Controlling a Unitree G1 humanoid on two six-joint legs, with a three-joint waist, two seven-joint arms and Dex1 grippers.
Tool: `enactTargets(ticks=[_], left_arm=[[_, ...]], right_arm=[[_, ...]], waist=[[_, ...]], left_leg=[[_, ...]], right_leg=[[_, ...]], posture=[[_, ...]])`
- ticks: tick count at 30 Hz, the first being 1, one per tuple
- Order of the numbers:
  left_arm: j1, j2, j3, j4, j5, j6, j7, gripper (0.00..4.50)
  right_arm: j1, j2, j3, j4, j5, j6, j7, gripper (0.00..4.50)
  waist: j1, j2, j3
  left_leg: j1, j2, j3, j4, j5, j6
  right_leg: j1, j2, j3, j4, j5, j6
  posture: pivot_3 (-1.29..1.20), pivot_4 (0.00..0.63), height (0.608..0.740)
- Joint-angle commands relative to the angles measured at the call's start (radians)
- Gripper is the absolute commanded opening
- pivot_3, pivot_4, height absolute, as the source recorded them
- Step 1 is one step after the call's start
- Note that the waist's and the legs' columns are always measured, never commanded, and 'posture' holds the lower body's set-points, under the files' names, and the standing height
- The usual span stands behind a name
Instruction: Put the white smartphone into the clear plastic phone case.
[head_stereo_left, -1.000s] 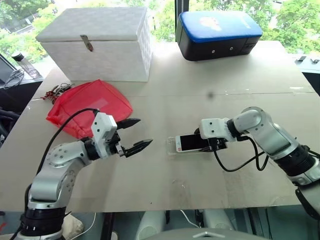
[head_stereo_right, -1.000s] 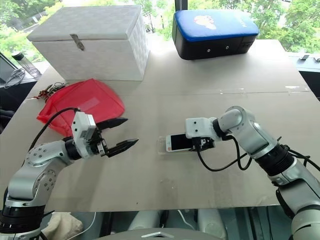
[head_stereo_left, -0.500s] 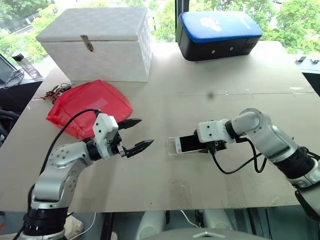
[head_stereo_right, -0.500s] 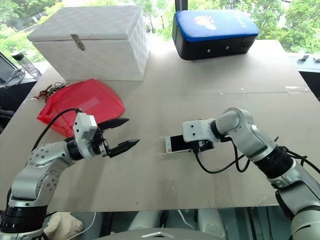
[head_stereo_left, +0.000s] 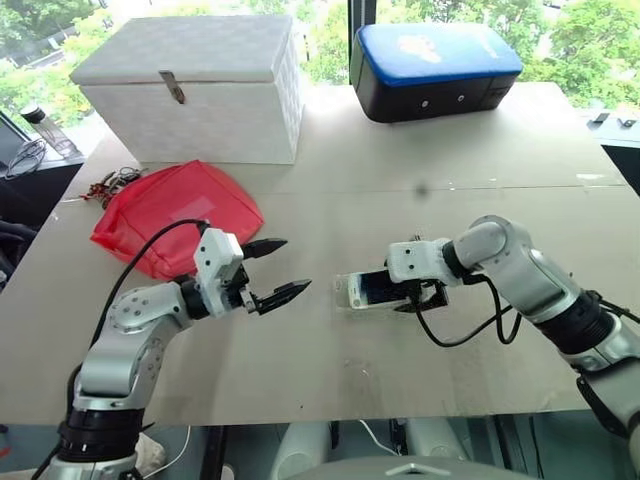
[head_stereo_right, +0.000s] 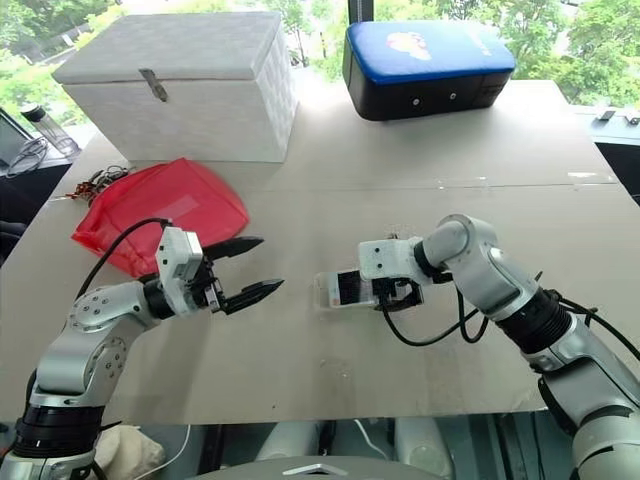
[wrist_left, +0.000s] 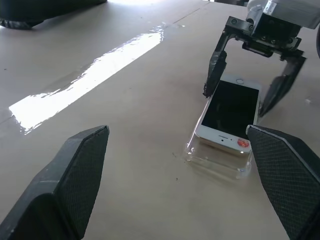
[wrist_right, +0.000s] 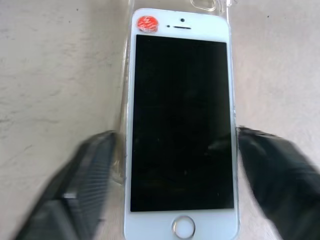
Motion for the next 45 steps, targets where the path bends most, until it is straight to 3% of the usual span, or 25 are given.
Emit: enactTargets(ticks=[1, 8, 11, 14, 18, 19, 20, 22, 30, 35, 45], left_arm=[[-0.005, -0.001, 0.001, 0.01, 0.008, -0.033, -0.011, 4.5], [0.003, 0.004, -0.018, 0.051, 0.033, -0.082, -0.05, 4.5], [0.004, 0.003, -0.029, 0.071, 0.04, -0.095, -0.067, 3.77], [-0.001, 0.004, -0.039, 0.088, 0.04, -0.099, -0.082, 2.36], [-0.009, 0.004, -0.056, 0.111, 0.054, -0.114, -0.103, 0.43], [-0.012, 0.004, -0.062, 0.117, 0.06, -0.118, -0.108, 0.14], [-0.014, 0.005, -0.066, 0.123, 0.063, -0.122, -0.113, 0.0], [-0.019, 0.007, -0.08, 0.136, 0.076, -0.134, -0.123, 0.0], [-0.046, -0.004, -0.112, 0.151, 0.086, -0.139, -0.133, 0.0], [-0.043, -0.001, -0.108, 0.14, 0.081, -0.131, -0.127, 0.0], [-0.016, -0.004, -0.105, 0.101, 0.073, -0.113, -0.101, 0.0]], right_arm=[[0.015, 0.008, -0.016, -0.002, 0.012, 0.02, -0.016, 4.46], [-0.022, -0.012, -0.17, -0.141, 0.153, 0.174, -0.007, 4.46], [-0.003, -0.05, -0.21, -0.205, 0.209, 0.23, 0.0, 4.5], [0.042, -0.078, -0.237, -0.253, 0.252, 0.266, -0.017, 3.66], [0.087, -0.035, -0.288, -0.296, 0.314, 0.291, -0.095, 1.7], [0.095, -0.014, -0.291, -0.295, 0.318, 0.285, -0.124, 1.37], [0.099, -0.001, -0.289, -0.294, 0.32, 0.282, -0.146, 0.78], [0.105, 0.034, -0.267, -0.272, 0.31, 0.265, -0.195, 0.02], [0.092, 0.148, -0.089, -0.052, 0.256, 0.12, -0.228, 0.02], [0.066, 0.138, 0.027, 0.111, 0.119, 0.04, -0.26, 0.02], [0.12, 0.117, 0.053, 0.139, 0.1, 0.114, -0.245, 0.02]], waist=[[0.0, 0.0, 0.0], [-0.001, 0.002, 0.002], [0.001, 0.002, 0.002], [0.002, 0.002, 0.002], [0.0, 0.002, 0.002], [-0.003, 0.002, 0.002], [-0.004, 0.002, 0.002], [-0.003, 0.002, 0.002], [-0.003, 0.002, 0.002], [-0.007, 0.002, 0.002], [0.003, 0.003, -0.005]], left_leg=[[0.0, 0.0, 0.0, 0.0, 0.0, 0.0], [-0.001, 0.0, 0.0, 0.0, 0.0, 0.0], [-0.002, 0.0, -0.001, 0.0, 0.0, 0.0], [-0.002, 0.0, -0.001, 0.0, 0.0, 0.0], [-0.002, 0.0, -0.001, 0.0, 0.0, 0.0], [-0.002, 0.0, -0.001, 0.0, 0.0, 0.0], [-0.001, 0.0, 0.0, 0.0, 0.0, 0.0], [-0.001, 0.0, 0.0, 0.0, 0.0, 0.0], [-0.002, -0.001, -0.001, 0.0, 0.0, 0.0], [0.0, -0.001, 0.0, 0.0, 0.0, 0.0], [0.002, -0.001, -0.001, 0.001, 0.0, 0.0]], right_leg=[[0.0, 0.0, 0.0, 0.0, 0.0, 0.0], [-0.001, 0.0, 0.0, 0.0, 0.0, 0.0], [-0.001, 0.0, 0.0, 0.0, 0.0, 0.0], [-0.001, 0.0, -0.001, 0.0, 0.0, 0.0], [-0.001, 0.0, -0.001, 0.0, 0.0, 0.0], [-0.001, 0.0, 0.0, 0.0, 0.0, 0.0], [-0.001, 0.0, 0.0, 0.0, 0.0, 0.0], [-0.001, 0.0, 0.0, 0.001, 0.0, 0.0], [-0.001, 0.0, -0.001, 0.0, 0.0, 0.0], [-0.001, 0.0, 0.0, 0.001, 0.0, 0.0], [0.001, -0.001, -0.001, 0.001, 0.0, 0.0]], posture=[[0.0, 0.15, 0.74], [0.0, 0.15, 0.74], [0.0, 0.15, 0.74], [0.0, 0.15, 0.74], [0.0, 0.15, 0.74], [0.0, 0.15, 0.74], [0.0, 0.15, 0.74], [0.0, 0.15, 0.74], [0.0, 0.15, 0.74], [0.0, 0.15, 0.74], [0.0, 0.15, 0.74]])
